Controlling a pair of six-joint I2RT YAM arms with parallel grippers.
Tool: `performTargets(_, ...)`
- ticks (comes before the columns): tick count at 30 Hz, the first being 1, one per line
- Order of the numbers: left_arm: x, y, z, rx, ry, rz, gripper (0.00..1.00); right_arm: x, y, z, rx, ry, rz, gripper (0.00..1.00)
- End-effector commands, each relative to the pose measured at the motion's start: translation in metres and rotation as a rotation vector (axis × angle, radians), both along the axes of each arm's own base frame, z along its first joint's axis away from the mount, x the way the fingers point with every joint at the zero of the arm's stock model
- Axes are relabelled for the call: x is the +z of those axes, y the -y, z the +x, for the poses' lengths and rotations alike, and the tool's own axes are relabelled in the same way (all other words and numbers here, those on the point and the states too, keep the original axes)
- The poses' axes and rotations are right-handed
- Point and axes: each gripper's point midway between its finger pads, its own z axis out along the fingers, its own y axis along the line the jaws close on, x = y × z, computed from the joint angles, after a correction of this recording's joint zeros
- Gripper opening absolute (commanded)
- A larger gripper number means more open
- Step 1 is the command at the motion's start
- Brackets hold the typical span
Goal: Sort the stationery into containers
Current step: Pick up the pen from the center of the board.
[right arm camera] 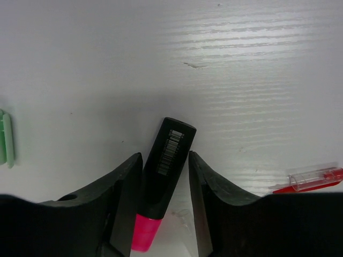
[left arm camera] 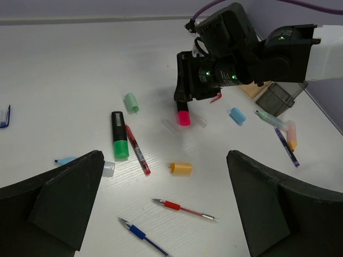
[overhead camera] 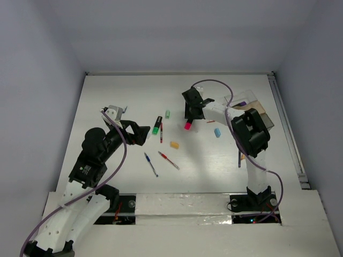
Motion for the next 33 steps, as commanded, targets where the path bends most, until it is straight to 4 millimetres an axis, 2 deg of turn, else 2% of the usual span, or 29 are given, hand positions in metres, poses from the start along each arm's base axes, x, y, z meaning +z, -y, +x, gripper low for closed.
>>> performTargets(1,0.029,0.001,-0.001,-0.006,0.068,-0.041,0.99,0.007,-0.013,0.011,-0.010,0.023,0.046,0.44)
performTargets(5,0.029,0.001,-0.001,-0.007,0.071,-0.040,0.99,0.003,-0.022,0.014,-0.009,0.024,0.087,0.35)
performTargets(7,0.029,0.001,-0.001,-0.009,0.070,-0.040,0.99,0.004,-0.025,0.017,-0.008,0.026,0.097,0.34)
performTargets(10,0.030,0.002,-0.002,-0.015,0.071,-0.043,0.99,0.002,-0.028,0.021,-0.010,0.019,0.095,0.35)
performTargets(13,0.030,0.002,-0.002,-0.015,0.073,-0.042,0.99,-0.001,-0.030,0.024,-0.007,0.016,0.089,0.43)
performTargets(19,0.030,0.002,-0.002,-0.015,0.072,-0.043,0.99,-0.009,-0.028,0.026,-0.004,0.001,0.059,0.44)
performTargets(22,0.030,0.002,-0.001,-0.013,0.072,-0.041,0.99,-0.005,-0.031,0.029,0.001,0.019,0.075,0.27)
performTargets(25,0.030,0.002,-0.001,-0.015,0.071,-0.043,0.99,0.019,-0.037,0.040,-0.002,0.097,0.121,0.24)
performTargets(27,0.029,0.002,-0.001,-0.013,0.070,-0.041,0.99,0.047,-0.044,0.051,-0.002,0.182,0.173,0.23)
performTargets(29,0.030,0.001,-0.001,-0.009,0.071,-0.042,0.99,0.068,-0.040,0.061,-0.033,0.246,0.209,0.24)
performTargets(30,0.030,0.001,-0.001,-0.005,0.070,-0.043,0.99,0.096,-0.039,0.069,-0.053,0.310,0.269,0.24)
performTargets(32,0.029,0.000,-0.001,-0.003,0.070,-0.041,0.99,0.112,-0.024,0.071,-0.096,0.363,0.306,0.24)
performTargets(33,0.029,0.000,-0.001,-0.003,0.071,-0.042,0.99,0.144,-0.010,0.076,-0.130,0.434,0.355,0.24)
